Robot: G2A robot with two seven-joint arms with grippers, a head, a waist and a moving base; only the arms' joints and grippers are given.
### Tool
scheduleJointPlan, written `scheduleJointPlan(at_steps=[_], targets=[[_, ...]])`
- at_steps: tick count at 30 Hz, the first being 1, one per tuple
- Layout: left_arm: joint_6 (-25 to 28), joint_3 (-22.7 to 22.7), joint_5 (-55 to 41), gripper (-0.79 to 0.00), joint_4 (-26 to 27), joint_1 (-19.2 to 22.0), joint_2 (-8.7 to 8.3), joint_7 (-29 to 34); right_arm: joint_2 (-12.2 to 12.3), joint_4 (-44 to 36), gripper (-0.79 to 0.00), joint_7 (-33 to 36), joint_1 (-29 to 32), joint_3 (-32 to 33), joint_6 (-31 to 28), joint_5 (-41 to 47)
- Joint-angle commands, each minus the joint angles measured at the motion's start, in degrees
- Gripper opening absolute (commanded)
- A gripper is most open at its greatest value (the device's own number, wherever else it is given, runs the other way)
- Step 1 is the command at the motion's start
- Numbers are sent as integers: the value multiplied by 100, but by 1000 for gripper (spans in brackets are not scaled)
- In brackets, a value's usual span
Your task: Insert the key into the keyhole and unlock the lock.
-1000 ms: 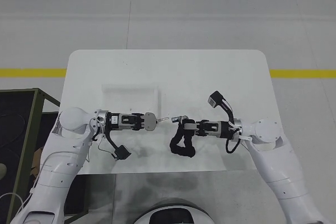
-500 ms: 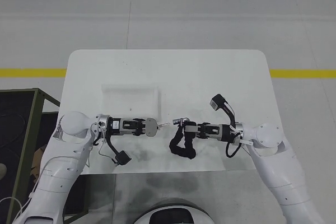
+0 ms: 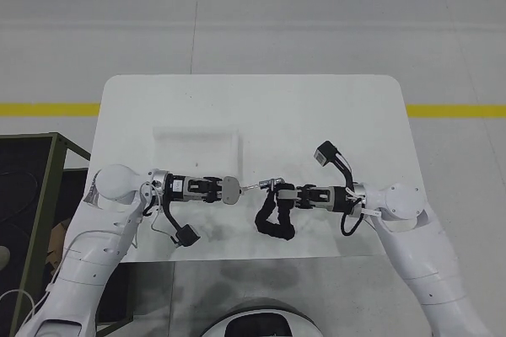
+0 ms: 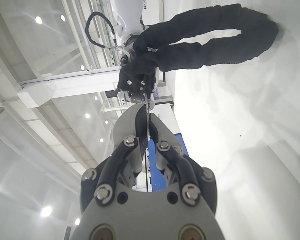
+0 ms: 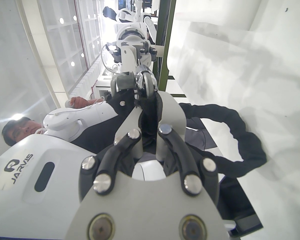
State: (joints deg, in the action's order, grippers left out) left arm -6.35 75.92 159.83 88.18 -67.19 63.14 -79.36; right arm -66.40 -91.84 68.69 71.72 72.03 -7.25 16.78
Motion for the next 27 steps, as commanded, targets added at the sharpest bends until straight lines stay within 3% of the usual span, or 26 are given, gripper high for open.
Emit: scheduleJointPlan(at_steps=[1,27], targets=[[3,-19,-6,-785,-11,15,-3,-9,1,2,-785,9,-8,-9,-2,8],[-15,-129,-88,-785,17,90,-67,-148,7,-79,-785,68,-13,-160,-3,38]])
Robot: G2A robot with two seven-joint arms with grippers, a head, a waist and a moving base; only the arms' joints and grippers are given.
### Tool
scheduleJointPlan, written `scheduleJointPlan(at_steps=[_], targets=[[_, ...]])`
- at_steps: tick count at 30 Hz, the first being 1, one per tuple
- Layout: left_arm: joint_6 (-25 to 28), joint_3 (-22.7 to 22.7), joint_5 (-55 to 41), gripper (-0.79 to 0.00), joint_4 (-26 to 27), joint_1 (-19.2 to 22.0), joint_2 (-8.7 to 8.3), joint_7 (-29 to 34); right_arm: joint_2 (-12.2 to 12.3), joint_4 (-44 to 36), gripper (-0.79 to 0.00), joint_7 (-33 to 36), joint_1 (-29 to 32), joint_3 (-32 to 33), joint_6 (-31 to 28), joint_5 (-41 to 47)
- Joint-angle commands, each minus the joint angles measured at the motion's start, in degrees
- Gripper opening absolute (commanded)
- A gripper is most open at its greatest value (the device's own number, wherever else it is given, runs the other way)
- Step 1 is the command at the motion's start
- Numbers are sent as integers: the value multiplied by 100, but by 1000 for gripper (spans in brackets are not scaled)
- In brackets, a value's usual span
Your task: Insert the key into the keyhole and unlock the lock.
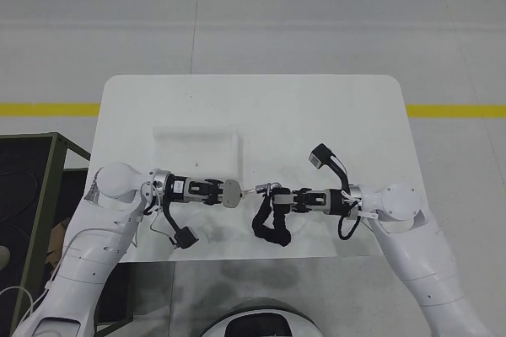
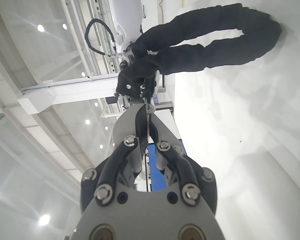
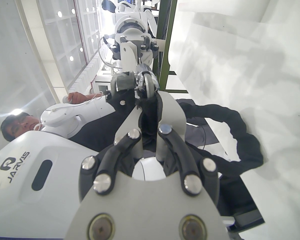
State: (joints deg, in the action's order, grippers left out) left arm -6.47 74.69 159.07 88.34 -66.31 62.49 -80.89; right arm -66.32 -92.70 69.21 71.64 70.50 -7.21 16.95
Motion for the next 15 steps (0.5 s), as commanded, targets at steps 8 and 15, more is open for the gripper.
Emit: scheduleJointPlan(at_steps=[8,15], targets=[[20,-87,-26,-785,2,27,-4,26,-27,179,-785,168,-74,-117,-157,271],[59,-139,-108,-785,21,32,-5,7,-28,256,-785,239,-106,-118,-177,303]])
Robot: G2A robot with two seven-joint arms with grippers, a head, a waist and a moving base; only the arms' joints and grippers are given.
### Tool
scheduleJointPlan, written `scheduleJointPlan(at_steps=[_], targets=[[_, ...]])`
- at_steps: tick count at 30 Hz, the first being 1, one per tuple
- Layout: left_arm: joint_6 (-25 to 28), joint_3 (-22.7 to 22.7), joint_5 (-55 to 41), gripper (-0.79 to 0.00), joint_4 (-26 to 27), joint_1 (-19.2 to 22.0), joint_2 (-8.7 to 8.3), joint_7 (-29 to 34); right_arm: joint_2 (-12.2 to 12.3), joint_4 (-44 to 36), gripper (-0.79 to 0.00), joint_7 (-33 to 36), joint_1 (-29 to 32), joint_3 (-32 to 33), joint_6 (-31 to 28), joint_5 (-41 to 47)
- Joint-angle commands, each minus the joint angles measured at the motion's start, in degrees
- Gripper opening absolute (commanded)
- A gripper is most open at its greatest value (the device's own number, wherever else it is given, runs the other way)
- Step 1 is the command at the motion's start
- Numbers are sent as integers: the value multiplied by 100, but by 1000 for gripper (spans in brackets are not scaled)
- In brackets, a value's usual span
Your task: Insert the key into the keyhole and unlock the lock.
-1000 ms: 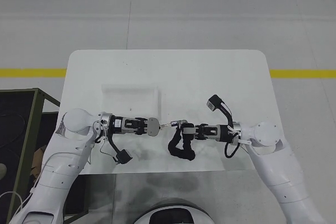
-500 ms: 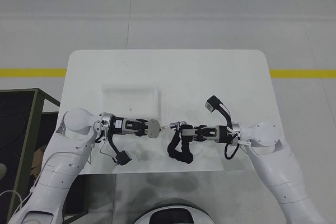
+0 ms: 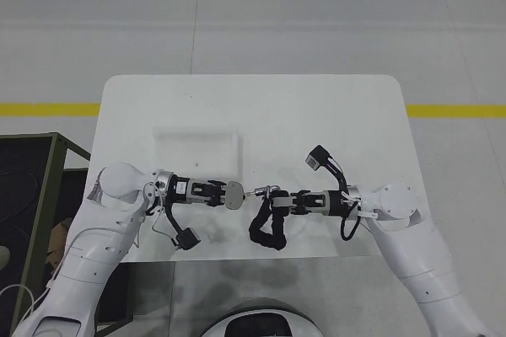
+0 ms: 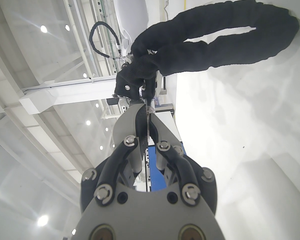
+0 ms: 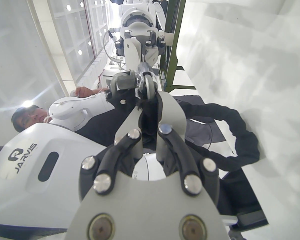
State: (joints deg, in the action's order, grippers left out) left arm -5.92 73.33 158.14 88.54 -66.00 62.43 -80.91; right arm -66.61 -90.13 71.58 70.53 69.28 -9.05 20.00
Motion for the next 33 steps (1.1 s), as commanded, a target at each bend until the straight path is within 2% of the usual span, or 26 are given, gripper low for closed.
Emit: scheduleJointPlan(at_steps=[1,2,8,15,26,27,29,33], targets=[[12,-1,-24,-249,-4,-1,0,38,4,-4,-785,-3,9,11,3,-21],[20,19,-82,0,-6,-8,3,115,6,-6,-785,-25,16,26,-3,-40],[68,245,-383,0,-160,-65,-17,307,36,-28,-785,-291,118,250,-103,-113],[569,530,-1332,0,-919,-157,-28,437,83,-25,-785,-800,266,567,-124,-336],[569,530,-1332,0,-919,-157,-28,437,87,-41,-785,-837,274,569,-127,-409],[653,512,-1363,0,-899,-254,-26,510,87,-41,-785,-837,274,569,-127,-409],[1170,524,-1480,0,-835,-283,-39,618,88,-66,-785,-905,370,568,-127,-407],[2838,552,-2340,0,-1178,110,-41,619,104,-196,-785,-1181,552,634,-129,-583]])
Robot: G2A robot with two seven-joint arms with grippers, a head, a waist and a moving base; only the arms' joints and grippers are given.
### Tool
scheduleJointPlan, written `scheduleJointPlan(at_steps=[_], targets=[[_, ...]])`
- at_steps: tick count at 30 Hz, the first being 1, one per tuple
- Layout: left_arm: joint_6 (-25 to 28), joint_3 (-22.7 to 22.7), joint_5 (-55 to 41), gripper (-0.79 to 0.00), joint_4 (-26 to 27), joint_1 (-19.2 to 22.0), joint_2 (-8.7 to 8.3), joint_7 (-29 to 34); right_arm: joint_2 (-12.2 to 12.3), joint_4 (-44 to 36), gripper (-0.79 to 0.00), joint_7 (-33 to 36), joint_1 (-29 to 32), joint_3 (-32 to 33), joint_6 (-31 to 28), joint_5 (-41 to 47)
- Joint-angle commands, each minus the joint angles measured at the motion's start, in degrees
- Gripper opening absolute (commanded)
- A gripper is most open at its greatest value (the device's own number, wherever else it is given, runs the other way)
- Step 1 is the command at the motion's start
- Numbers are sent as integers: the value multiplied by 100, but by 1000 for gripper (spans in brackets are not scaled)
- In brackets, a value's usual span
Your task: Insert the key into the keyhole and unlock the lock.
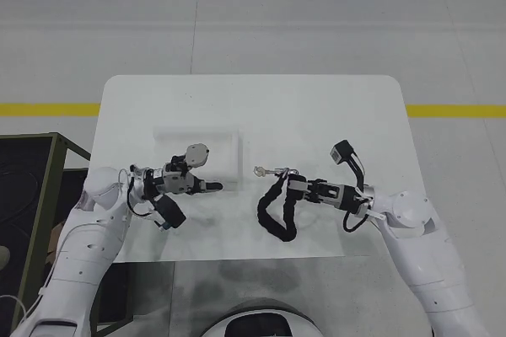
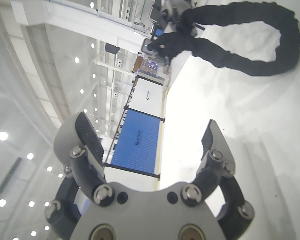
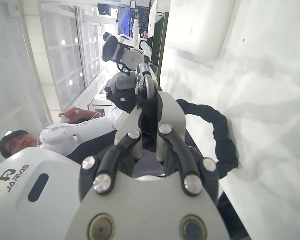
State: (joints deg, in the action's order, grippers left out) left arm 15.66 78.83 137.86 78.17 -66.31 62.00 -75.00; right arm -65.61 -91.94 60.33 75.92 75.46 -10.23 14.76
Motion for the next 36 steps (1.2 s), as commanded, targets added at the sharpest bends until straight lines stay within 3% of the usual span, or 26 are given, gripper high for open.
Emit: scheduleJointPlan(at_steps=[1,3,6,10,14,18,35,36], targets=[[1157,-7,-552,0,-285,263,10,139,7,-30,-785,-112,20,30,-25,-130],[1842,-76,-1139,0,-538,455,41,479,12,-48,-785,-170,11,44,-15,-226],[2992,-574,-2874,0,-699,704,86,1627,16,-55,-785,-223,-45,58,-18,-333],[4234,-858,-4845,0,-849,955,44,2872,9,-18,-785,-290,-176,19,91,-462],[4234,-1418,-5925,0,-1216,1067,-41,2913,-32,62,-785,-469,-337,-110,152,-415],[4234,-1980,-7422,0,-1397,1118,-117,3351,-70,43,-785,-594,-440,-224,204,-363],[4234,-1980,-7422,0,-1397,1118,-117,3351,-70,43,-785,-594,-440,-224,204,-363],[4222,-1973,-7524,0,-1341,973,-114,3371,-76,-72,-785,-673,-223,-224,142,-187]])
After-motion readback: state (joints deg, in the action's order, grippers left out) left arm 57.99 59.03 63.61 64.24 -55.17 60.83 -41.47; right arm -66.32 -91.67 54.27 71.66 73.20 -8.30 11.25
